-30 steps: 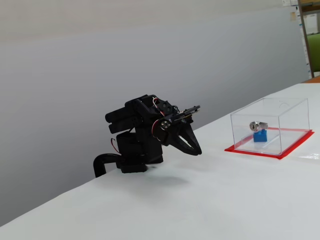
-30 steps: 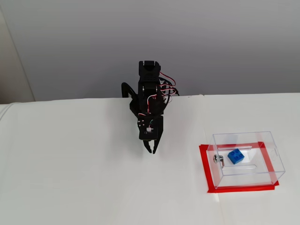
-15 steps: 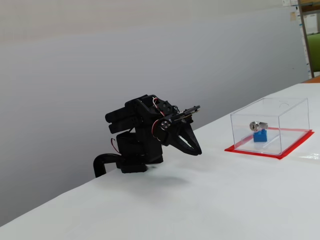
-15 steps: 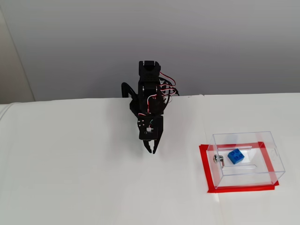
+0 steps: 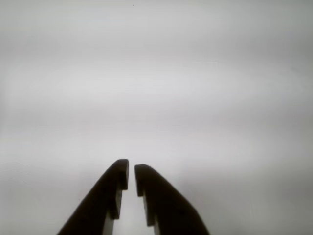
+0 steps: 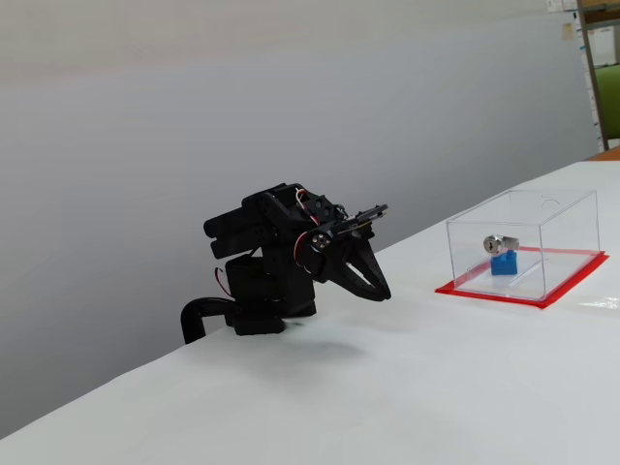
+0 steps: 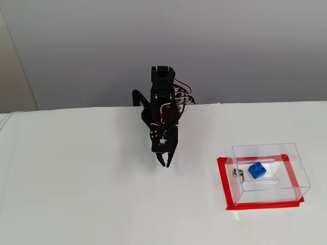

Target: Pick the blue lego brick and place it into the transparent box

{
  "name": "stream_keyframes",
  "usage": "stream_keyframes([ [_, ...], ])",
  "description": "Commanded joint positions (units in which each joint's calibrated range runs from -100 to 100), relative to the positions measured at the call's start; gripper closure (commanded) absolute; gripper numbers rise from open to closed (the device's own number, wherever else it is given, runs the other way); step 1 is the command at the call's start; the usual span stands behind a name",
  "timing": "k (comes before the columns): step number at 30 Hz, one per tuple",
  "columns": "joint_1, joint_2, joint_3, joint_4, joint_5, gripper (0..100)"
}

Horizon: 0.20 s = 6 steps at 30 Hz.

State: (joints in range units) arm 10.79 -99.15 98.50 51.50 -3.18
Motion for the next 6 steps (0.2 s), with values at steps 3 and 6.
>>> stream_keyframes([
  [3,0.4,-0.6,1.0,-0.2,0.3,99],
  [6,0.4,-0.6,1.0,-0.2,0.3,99],
])
